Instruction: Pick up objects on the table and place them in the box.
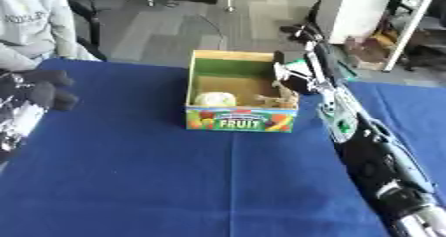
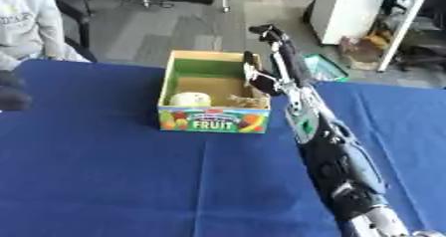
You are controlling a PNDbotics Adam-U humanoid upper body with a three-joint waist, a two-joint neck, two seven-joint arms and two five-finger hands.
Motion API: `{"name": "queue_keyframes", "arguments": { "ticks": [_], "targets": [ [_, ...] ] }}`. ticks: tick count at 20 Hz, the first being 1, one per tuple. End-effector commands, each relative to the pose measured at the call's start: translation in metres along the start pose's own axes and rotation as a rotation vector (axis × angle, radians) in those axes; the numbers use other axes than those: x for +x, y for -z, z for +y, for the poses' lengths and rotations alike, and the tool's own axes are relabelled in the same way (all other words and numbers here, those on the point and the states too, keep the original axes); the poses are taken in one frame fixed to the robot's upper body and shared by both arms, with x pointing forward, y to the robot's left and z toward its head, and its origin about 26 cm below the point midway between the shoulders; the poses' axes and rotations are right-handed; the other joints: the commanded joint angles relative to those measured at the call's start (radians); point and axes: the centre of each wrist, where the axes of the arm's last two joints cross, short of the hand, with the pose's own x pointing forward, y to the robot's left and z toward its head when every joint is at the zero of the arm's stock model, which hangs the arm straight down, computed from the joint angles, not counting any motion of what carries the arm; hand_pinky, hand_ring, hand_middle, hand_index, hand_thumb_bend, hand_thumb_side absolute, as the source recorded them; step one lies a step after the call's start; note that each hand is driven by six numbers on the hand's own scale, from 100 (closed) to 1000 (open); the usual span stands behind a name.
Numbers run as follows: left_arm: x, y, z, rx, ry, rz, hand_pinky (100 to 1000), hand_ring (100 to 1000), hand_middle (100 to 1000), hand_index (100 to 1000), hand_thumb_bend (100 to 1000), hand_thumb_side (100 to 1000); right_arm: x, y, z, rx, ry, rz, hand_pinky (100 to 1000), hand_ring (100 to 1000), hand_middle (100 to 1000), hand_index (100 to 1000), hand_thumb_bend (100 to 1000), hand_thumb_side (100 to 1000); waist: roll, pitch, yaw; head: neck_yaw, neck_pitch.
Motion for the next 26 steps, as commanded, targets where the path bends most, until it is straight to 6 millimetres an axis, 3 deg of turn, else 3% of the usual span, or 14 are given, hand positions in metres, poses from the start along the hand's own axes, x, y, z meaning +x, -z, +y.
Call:
{"name": "queue_keyframes", "arguments": {
  "ticks": [1,6,11,18,26],
  "targets": [
    [0.003,-0.001,0.007,0.017,0.029,-0.003,727,678,688,771,186,574,0.002,0.017,-0.025,-0.053,0.002,-0.062,753,719,757,844,100,100,0.003,-0.026,-0.015,0.014,-0.002],
    [-0.006,-0.011,0.014,0.066,0.046,0.043,725,678,685,769,190,585,0.004,0.01,-0.025,0.001,0.064,-0.112,782,703,744,831,100,100,-0.004,-0.038,-0.087,0.065,0.023],
    [-0.015,-0.021,0.019,0.108,0.061,0.086,720,679,683,760,194,591,0.001,-0.01,-0.026,0.083,0.119,-0.202,804,703,741,827,100,100,-0.014,-0.048,-0.15,0.103,0.055],
    [-0.029,-0.036,0.022,0.164,0.057,0.142,710,669,670,734,193,609,-0.002,-0.061,-0.024,0.128,0.202,-0.218,838,728,744,815,100,128,-0.024,-0.057,-0.204,0.139,0.122],
    [-0.041,-0.055,0.02,0.21,0.022,0.159,708,666,663,692,191,593,0.023,-0.115,-0.001,0.174,0.362,-0.092,859,736,733,802,100,198,-0.02,-0.091,-0.244,0.197,0.214]
  ]
}}
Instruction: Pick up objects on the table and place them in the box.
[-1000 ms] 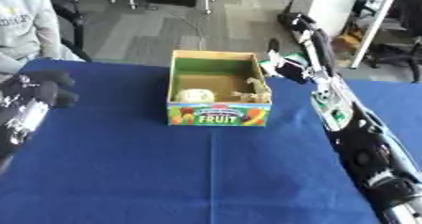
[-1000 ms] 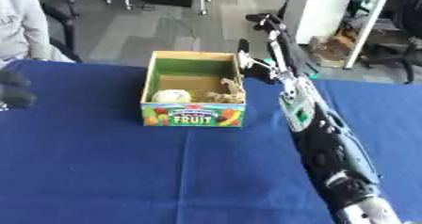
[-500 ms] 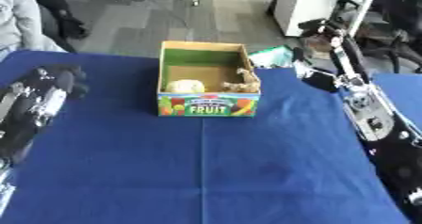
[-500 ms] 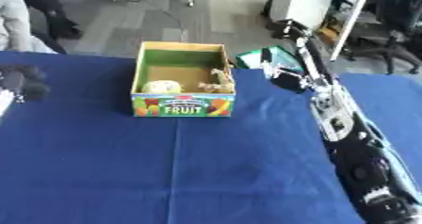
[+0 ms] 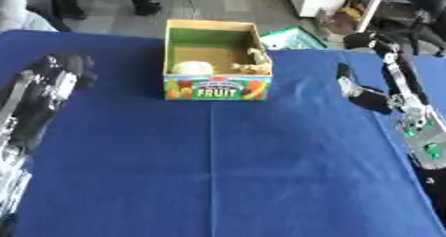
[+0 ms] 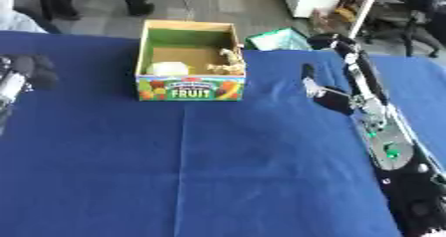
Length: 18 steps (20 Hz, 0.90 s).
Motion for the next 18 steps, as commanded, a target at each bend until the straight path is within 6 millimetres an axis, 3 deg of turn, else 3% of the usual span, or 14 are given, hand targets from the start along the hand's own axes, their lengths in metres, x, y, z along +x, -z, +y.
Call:
{"name": "queue_keyframes", "arguments": {
  "ticks": [1,4,8,13,18],
  "targets": [
    [0.001,-0.003,0.004,0.018,-0.009,-0.023,707,664,661,683,188,590,0.016,0.001,0.0,-0.012,0.049,-0.007,862,738,732,798,100,218,0.007,-0.029,-0.01,0.027,0.045],
    [-0.006,-0.01,0.003,0.017,-0.03,-0.013,706,661,657,677,184,584,0.027,-0.015,0.011,0.012,0.112,0.026,864,738,729,792,100,248,0.01,-0.055,-0.023,0.05,0.06],
    [-0.012,-0.018,0.003,0.036,-0.057,-0.009,700,650,644,669,182,585,0.044,-0.028,0.014,0.033,0.181,0.036,863,731,712,785,100,252,0.017,-0.067,-0.037,0.071,0.061],
    [-0.017,-0.024,0.002,0.043,-0.075,-0.007,690,625,618,669,183,584,0.062,-0.032,0.003,0.063,0.234,0.0,861,716,695,790,153,241,0.023,-0.068,-0.046,0.066,0.062],
    [-0.021,-0.027,0.002,0.033,-0.075,0.004,678,594,595,670,177,597,0.065,-0.036,-0.011,0.118,0.281,-0.03,865,720,706,801,203,245,0.027,-0.064,-0.052,0.069,0.062]
  ]
}}
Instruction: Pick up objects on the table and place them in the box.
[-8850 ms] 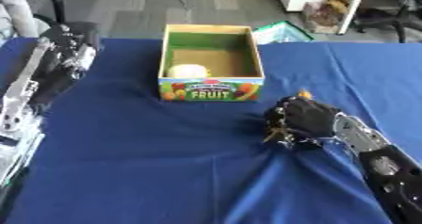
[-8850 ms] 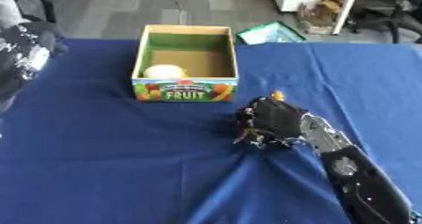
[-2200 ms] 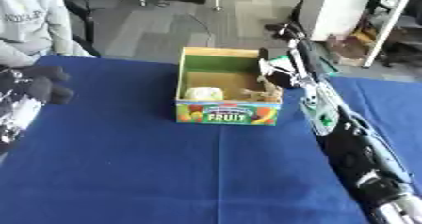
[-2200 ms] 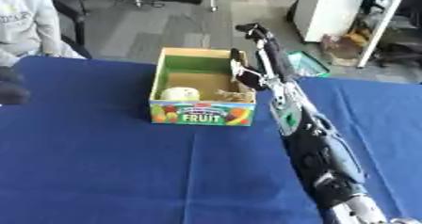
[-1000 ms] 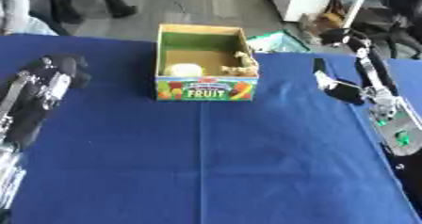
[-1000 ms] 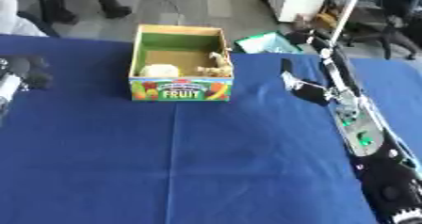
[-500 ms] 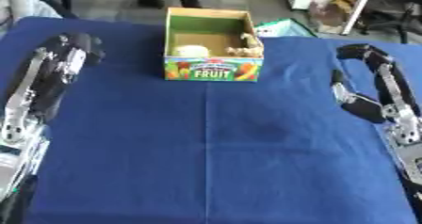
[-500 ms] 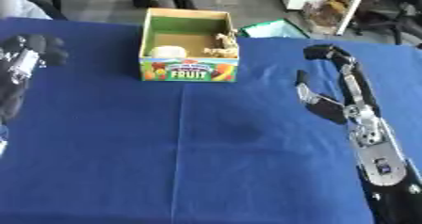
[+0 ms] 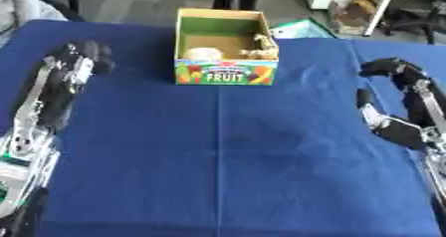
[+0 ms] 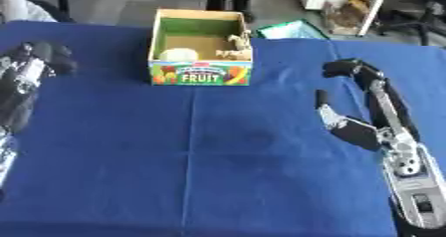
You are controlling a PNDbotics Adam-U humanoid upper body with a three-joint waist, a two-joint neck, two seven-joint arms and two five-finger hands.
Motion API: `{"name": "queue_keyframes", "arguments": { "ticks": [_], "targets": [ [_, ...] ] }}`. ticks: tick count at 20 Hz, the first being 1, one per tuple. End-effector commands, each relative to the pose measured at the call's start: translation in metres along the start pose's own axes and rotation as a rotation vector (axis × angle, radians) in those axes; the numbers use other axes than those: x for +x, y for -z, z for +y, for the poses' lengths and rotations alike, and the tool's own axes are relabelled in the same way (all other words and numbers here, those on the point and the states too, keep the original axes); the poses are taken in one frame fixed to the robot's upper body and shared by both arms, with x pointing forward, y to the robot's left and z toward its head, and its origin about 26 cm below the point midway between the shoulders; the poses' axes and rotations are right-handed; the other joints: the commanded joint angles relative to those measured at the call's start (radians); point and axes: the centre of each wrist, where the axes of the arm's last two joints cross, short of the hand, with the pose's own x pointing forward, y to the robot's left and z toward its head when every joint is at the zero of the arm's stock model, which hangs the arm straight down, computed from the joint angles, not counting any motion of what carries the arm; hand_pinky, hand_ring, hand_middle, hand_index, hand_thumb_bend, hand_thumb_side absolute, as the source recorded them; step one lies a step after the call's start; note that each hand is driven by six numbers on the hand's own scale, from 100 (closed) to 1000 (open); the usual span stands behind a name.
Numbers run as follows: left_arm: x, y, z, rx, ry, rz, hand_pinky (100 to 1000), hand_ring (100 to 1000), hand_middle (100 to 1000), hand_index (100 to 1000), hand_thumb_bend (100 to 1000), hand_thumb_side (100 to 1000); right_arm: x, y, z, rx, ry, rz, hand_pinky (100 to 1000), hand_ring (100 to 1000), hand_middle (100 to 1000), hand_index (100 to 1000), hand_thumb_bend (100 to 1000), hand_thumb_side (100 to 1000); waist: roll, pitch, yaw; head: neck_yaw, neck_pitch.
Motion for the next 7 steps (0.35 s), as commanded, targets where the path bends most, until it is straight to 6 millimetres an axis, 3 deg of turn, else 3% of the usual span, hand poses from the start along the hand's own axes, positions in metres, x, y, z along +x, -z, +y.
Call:
{"name": "queue_keyframes", "arguments": {
  "ticks": [1,7],
  "targets": [
    [0.004,0.001,0.004,0.001,0.009,-0.018,677,592,594,671,178,598,0.009,0.003,-0.019,0.038,0.003,-0.044,865,721,708,803,202,247,0.005,-0.006,-0.003,0.003,0.005],
    [0.002,0.0,0.004,0.001,0.02,-0.009,675,589,593,672,174,601,0.013,0.003,-0.043,0.121,0.013,-0.114,855,733,720,819,204,234,0.0,-0.005,-0.001,0.0,0.005]
  ]
}}
